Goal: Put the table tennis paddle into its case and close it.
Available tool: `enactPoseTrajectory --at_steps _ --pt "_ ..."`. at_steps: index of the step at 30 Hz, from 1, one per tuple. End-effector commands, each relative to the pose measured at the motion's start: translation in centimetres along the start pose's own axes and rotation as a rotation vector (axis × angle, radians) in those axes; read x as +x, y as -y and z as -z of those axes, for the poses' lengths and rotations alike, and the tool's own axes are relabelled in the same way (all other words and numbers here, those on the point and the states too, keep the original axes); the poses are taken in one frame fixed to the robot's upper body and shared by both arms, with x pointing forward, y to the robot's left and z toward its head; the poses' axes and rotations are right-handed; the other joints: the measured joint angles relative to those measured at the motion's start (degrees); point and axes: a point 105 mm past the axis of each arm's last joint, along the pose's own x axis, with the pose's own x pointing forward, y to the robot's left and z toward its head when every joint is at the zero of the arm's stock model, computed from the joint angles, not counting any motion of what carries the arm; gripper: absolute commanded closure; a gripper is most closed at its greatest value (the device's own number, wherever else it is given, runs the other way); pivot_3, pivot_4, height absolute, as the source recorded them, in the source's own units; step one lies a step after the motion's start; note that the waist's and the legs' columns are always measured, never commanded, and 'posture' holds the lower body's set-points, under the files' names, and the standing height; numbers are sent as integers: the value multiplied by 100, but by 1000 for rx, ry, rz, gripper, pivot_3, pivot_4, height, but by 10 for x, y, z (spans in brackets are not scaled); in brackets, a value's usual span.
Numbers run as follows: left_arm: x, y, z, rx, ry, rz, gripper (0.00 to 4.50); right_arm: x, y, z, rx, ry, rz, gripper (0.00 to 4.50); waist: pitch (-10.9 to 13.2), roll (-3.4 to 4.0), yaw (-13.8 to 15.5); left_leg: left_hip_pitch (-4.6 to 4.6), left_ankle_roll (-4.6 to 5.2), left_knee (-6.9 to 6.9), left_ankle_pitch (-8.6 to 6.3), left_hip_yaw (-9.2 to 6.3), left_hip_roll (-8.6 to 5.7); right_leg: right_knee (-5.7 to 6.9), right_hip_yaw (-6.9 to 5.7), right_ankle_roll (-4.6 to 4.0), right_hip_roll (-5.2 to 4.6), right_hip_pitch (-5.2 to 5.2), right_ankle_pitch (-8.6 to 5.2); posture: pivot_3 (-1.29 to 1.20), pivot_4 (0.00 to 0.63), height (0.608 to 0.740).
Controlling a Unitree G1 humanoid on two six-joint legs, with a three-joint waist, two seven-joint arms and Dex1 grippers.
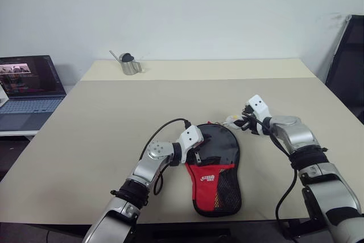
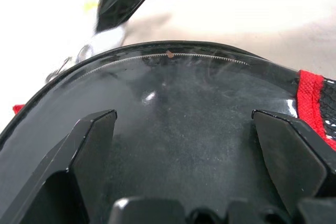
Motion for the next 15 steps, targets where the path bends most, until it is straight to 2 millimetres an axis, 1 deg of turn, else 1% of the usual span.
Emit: enactPoseTrajectory --at_steps 1,3,6,9,11,15 --pt "-3 18 41 -127 -126 35 0 -27 12 -7 -47 -10 39 4251 -1 1 14 0 0 0 0 0 0 0 0 0 0 0 0 0 150 740" --pt "-4 19 41 -133 -129 38 0 -37 14 -4 -52 -30 42 4252 -1 1 18 -2 0 -1 0 -3 -1 -2 -2 0 0 0 -1 0 150 740" --pt "-4 21 42 -145 -133 48 0 -63 14 8 -75 -92 36 4259 -2 3 20 -4 0 -2 0 -3 -2 -7 -1 1 0 -1 -1 0 150 740" --pt "-2 23 42 -151 -133 56 0 -82 9 17 -81 -139 10 4260 -5 8 8 -4 1 -4 -1 -3 -4 -13 1 1 0 -1 -1 0 150 740" --pt "-1 24 42 -153 -132 60 0 -94 2 24 -100 -178 -20 4260 -7 12 10 -2 2 -4 -1 -3 -6 -14 3 1 0 -1 -2 0 150 740" --pt "3 26 40 -150 -130 75 0 -119 -29 33 -134 -239 -162 4260 -10 13 10 -3 2 -3 -1 -7 -11 -18 2 3 -1 1 -2 0 150 740"
